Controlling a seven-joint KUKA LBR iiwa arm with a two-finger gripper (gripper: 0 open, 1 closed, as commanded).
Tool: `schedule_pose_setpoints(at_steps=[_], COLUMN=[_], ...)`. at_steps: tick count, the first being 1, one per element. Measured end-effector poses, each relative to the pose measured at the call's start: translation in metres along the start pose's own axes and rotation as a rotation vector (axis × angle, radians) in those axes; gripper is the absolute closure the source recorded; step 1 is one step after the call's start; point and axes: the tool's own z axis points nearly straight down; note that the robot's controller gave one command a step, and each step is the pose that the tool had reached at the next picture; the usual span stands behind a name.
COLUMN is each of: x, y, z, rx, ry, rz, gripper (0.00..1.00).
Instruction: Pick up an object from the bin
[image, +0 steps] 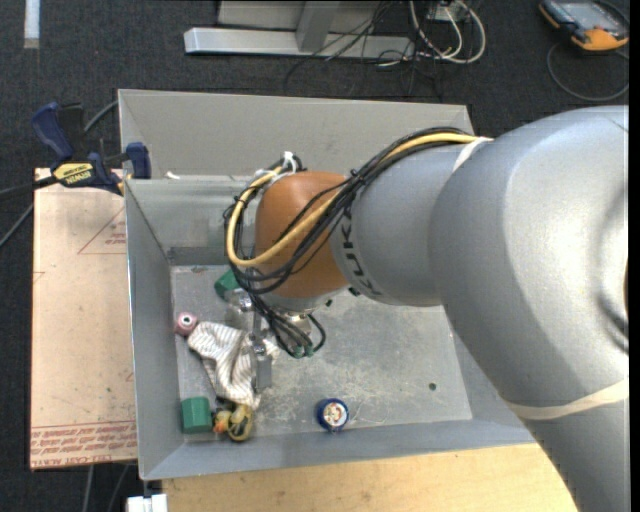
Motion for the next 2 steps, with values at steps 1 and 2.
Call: schedule_pose_setpoints(at_steps=[1, 2], x=[0.0349, 0.0350], y=[0.0194, 0.0194], z=[-0.0014, -0.0014], rx=[0.002, 0.002], ry=[0.008, 0.008], rz=[0.100, 0.099], gripper=[1.00, 1.00])
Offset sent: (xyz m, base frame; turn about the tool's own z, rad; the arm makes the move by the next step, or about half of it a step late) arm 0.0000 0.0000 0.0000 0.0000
